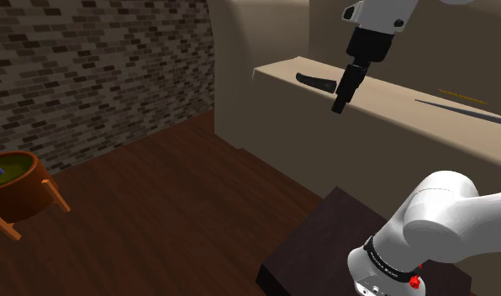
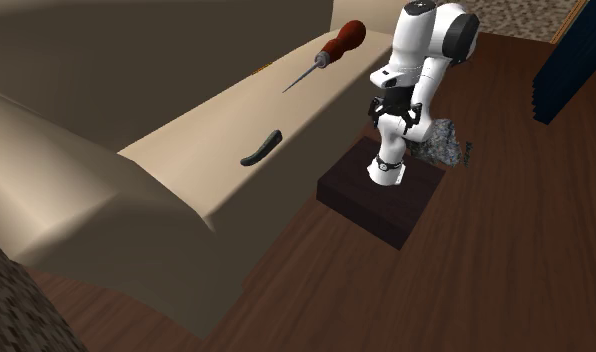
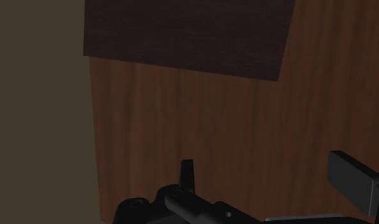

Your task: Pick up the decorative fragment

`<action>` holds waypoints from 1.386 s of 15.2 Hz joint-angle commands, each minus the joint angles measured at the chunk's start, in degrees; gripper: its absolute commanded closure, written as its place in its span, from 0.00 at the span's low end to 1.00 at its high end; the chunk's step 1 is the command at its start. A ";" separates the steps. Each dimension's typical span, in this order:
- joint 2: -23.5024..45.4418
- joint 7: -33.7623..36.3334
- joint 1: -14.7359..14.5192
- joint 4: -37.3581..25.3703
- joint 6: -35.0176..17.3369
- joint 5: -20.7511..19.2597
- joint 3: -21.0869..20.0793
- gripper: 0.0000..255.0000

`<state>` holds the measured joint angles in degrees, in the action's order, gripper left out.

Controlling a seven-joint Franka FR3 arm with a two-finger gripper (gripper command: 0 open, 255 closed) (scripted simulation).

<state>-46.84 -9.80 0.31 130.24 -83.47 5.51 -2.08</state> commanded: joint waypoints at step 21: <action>35.01 -23.00 4.30 -24.83 -6.29 -3.07 19.90 0.00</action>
<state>-14.27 -31.47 4.39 107.91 -90.12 1.96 16.87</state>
